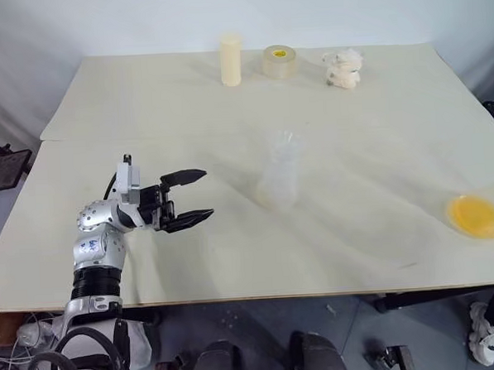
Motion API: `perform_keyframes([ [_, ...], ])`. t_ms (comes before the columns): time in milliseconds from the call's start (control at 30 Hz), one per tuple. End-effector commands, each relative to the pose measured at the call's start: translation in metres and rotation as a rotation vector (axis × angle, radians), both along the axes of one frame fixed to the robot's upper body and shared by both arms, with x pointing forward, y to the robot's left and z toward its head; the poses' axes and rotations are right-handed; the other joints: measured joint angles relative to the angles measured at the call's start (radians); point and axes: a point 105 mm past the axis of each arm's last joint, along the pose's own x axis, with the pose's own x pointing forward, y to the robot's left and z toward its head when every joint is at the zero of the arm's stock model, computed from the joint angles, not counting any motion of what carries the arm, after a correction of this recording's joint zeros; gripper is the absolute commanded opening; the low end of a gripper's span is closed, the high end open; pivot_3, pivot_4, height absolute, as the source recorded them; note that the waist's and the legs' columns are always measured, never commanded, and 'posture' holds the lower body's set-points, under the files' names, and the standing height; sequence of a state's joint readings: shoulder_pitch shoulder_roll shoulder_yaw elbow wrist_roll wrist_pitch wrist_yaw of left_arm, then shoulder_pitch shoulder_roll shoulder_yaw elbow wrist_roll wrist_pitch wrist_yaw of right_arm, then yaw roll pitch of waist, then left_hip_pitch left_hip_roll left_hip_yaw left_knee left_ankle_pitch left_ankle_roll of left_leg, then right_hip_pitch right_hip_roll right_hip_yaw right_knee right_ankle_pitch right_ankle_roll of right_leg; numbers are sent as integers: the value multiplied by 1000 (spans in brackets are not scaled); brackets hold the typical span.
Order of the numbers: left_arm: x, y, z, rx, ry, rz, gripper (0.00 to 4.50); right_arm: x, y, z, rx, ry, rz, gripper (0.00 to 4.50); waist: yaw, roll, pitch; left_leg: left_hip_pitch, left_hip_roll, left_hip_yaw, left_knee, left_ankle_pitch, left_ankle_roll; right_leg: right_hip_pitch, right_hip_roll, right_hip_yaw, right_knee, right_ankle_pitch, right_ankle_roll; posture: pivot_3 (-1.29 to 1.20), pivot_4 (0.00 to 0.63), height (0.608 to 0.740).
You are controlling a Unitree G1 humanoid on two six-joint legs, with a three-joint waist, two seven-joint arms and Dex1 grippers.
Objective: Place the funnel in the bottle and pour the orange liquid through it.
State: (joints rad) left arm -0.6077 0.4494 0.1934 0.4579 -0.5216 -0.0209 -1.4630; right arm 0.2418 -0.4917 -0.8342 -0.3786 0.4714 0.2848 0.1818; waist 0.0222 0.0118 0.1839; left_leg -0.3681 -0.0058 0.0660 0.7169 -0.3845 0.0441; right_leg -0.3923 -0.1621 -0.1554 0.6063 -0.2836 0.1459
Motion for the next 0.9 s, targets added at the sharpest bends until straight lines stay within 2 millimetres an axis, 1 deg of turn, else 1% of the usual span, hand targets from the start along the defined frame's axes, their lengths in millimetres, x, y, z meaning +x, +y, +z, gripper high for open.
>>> perform_keyframes([
  [33, -6, 2, 8, -23, -38, 5, 4476, -1, -15, 11, -22, -36, -69, 4500, 0, 0, 0, 0, 0, 0, 0, 0, 0, 0, 0, 0, 0, 0, 0, 0, 150, 740],
  [267, -10, 4, 7, -27, -36, 33, 4476, 20, -26, 6, 4, -55, -92, 4500, 1, 1, 0, 0, 1, 0, 0, 0, 0, 0, 0, 0, 0, 0, 0, 0, 150, 740],
  [467, -13, 7, 7, -28, -36, 52, 4476, 35, -30, 8, -4, -86, -102, 4500, 0, 3, -1, 0, 1, 0, 0, 0, 0, 0, 0, 0, 0, 0, 0, 0, 150, 740],
  [600, -13, 8, 7, -29, -38, 67, 4476, 46, -38, 11, -1, -121, -126, 4500, -2, 3, -1, 0, 1, 0, 0, 0, 0, 0, -1, 0, 0, 0, 0, 0, 150, 740],
  [867, -12, 9, 8, -28, -44, 82, 4476, 59, -38, 14, -7, -150, -117, 4500, -2, 3, -2, 0, 1, 0, 0, 0, 0, 0, -1, 0, 0, 0, 0, 0, 150, 740],
  [900, -12, 9, 8, -28, -45, 84, 4495, 59, -38, 14, -8, -156, -124, 4301, -2, 3, -2, 0, 1, 0, 0, 0, 0, 0, -1, 0, 0, 0, 0, 0, 150, 740],
])
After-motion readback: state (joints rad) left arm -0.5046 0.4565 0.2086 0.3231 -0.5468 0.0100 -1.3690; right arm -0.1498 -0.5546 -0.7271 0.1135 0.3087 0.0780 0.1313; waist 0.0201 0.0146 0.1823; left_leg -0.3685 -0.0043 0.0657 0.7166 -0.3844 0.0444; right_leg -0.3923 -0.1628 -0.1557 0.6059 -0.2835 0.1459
